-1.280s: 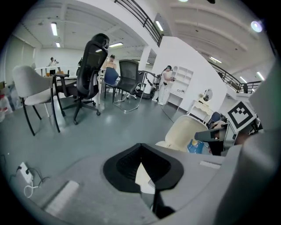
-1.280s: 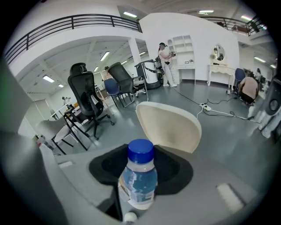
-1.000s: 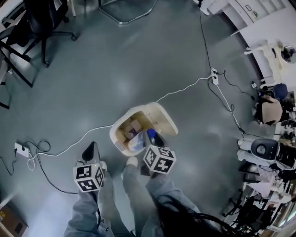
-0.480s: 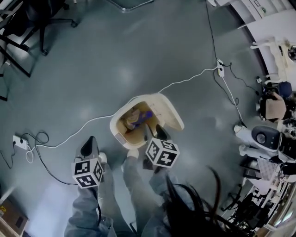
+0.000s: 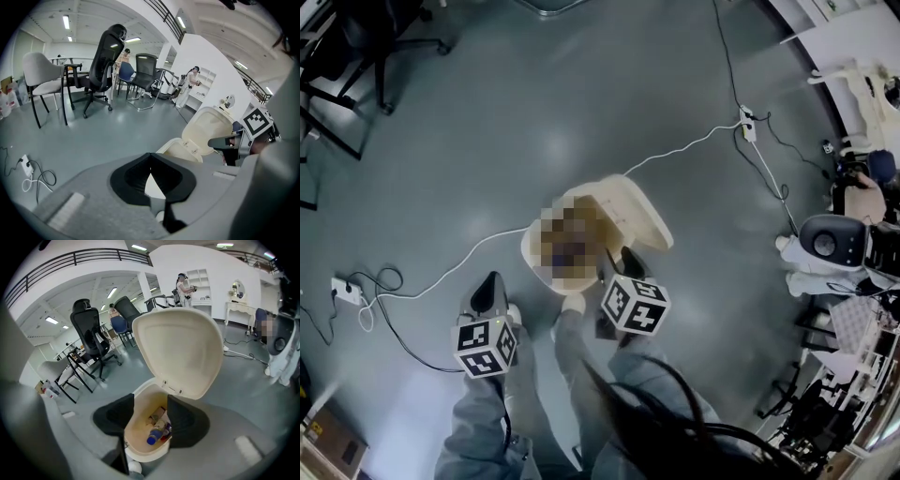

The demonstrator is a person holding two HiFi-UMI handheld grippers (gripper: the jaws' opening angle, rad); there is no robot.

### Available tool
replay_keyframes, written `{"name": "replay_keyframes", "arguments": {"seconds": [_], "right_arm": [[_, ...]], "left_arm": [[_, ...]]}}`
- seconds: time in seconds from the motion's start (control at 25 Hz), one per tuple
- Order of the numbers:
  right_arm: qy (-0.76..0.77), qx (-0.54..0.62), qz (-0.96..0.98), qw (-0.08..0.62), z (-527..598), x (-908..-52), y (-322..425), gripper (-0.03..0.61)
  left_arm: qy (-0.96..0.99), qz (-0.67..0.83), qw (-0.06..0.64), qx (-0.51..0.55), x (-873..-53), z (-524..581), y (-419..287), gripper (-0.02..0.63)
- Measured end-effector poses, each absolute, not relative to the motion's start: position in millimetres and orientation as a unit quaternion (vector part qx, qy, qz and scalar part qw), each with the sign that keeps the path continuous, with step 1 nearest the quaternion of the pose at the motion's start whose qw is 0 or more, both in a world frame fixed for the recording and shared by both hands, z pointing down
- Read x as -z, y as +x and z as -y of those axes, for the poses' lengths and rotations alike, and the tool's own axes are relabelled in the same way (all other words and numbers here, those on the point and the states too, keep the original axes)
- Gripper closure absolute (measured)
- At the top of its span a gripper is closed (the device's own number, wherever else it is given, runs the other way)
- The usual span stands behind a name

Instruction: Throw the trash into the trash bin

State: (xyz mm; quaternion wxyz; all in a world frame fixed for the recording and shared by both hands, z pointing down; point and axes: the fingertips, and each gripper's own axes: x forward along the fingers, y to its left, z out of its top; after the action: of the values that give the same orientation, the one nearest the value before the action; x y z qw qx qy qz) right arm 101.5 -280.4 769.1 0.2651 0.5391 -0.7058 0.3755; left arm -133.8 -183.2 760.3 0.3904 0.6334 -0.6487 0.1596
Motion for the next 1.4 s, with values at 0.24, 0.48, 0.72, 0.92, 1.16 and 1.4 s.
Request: {"name": "replay_keyframes", "arguments": {"seconds": [0.24,0.48,0.72,0.92,1.16,1.4], "right_arm": [[0.539,-0.382,0.704,0.261,268.3,-764.4,103.1,0.354],[0.529,-0.375,0.717,0.254,264.4,-736.7,89.0,0.354],[0.519,-0.354,0.737,0.249,259.7,-691.5,84.2,0.368],[0.534,-0.356,0.731,0.232,244.7,-644.7,94.9,0.368],[0.560,-0.349,0.724,0.200,232.7,-575.1,107.9,0.392],[0.571,-0.312,0.739,0.171,233.2,-498.8,122.9,0.462]], "left_arm": [[0.639,0.644,0.388,-0.163,-753.8,176.2,-129.2,0.604],[0.649,0.646,0.370,-0.155,-725.2,189.1,-135.5,0.604],[0.678,0.638,0.335,-0.144,-671.2,208.3,-135.5,0.604],[0.689,0.635,0.314,-0.152,-618.3,210.7,-139.8,0.604],[0.710,0.624,0.294,-0.141,-548.2,218.4,-125.5,0.604],[0.744,0.602,0.258,-0.133,-477.8,228.4,-98.7,0.604]]}}
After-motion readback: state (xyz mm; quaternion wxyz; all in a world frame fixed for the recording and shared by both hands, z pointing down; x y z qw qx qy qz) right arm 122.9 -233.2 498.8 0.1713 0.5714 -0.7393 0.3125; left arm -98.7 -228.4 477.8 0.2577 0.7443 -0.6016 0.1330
